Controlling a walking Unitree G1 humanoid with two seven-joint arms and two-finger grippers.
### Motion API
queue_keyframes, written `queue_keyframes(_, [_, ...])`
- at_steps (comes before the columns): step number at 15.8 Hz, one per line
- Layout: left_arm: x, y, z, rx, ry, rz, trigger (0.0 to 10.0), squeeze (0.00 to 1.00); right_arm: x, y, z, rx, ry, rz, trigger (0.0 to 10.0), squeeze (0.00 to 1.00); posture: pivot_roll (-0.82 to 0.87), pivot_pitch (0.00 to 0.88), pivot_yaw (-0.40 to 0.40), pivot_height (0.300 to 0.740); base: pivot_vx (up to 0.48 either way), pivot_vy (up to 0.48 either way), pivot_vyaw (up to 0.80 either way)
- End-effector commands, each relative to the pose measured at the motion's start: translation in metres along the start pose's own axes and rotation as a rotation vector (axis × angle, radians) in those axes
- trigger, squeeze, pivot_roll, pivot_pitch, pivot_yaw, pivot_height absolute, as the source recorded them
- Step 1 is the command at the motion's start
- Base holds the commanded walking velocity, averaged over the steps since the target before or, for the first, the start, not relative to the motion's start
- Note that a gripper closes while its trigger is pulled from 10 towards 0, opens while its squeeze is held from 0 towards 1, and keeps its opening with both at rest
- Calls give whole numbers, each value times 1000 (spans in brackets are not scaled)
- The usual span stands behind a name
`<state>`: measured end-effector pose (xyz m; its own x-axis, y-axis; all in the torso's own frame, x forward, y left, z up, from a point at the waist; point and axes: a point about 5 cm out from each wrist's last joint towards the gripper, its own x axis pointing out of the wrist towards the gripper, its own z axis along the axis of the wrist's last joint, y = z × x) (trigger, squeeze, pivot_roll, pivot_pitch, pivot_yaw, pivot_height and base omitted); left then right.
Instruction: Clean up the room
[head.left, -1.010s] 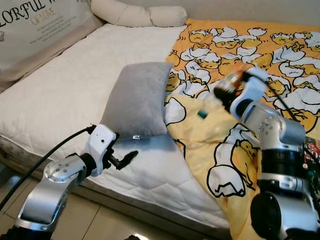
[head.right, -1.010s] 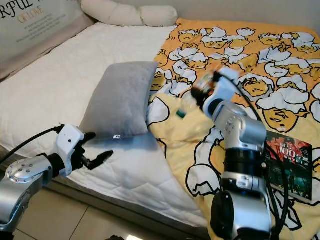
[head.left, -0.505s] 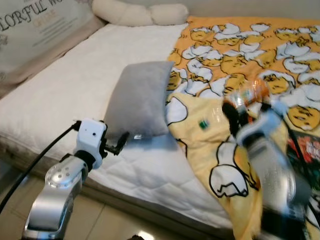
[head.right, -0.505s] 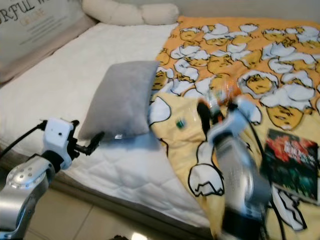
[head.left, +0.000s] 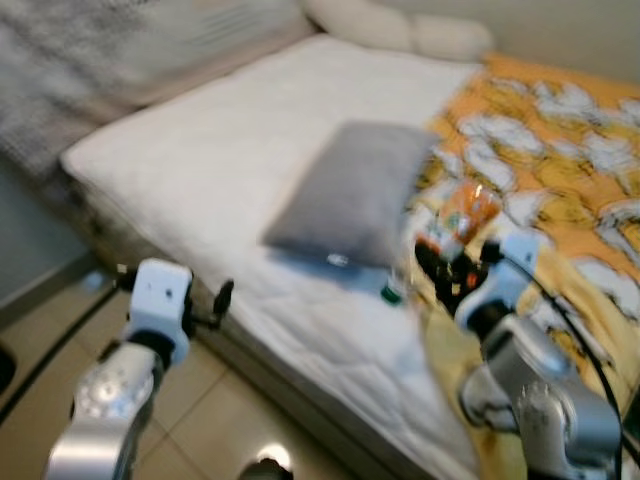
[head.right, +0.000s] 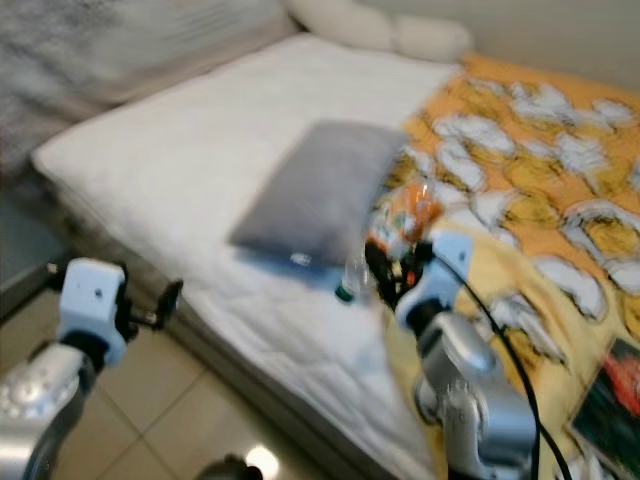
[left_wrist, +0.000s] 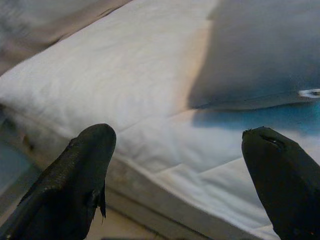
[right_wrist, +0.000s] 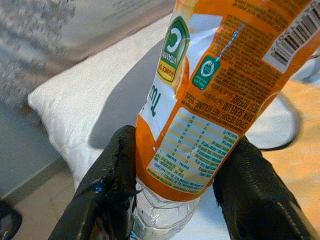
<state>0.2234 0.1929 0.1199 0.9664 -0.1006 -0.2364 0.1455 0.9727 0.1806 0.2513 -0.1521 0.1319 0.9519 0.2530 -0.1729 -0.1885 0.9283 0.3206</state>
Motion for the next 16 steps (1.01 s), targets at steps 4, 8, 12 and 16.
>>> queue_keyframes(4, [-1,-7,1,10,29,52,10000,0,-5,-10,-13,-8,36,-74,10000,0,-4,0,4,740,0,0,800])
queue_keyframes(8, [-7,-11,2,-8,16,63,10000,0,-5,-18,-25,-82,85,-167,10000,0,-11,0,2,740,0,0,800])
queue_keyframes(12, [-3,-12,4,1,13,53,10000,0,-7,-15,-30,-184,115,-146,10000,0,-45,0,21,740,0,0,800])
queue_keyframes(16, [0,-11,4,-12,14,68,10000,0,0,-5,-27,-192,98,-116,10000,0,-39,0,26,740,209,0,800])
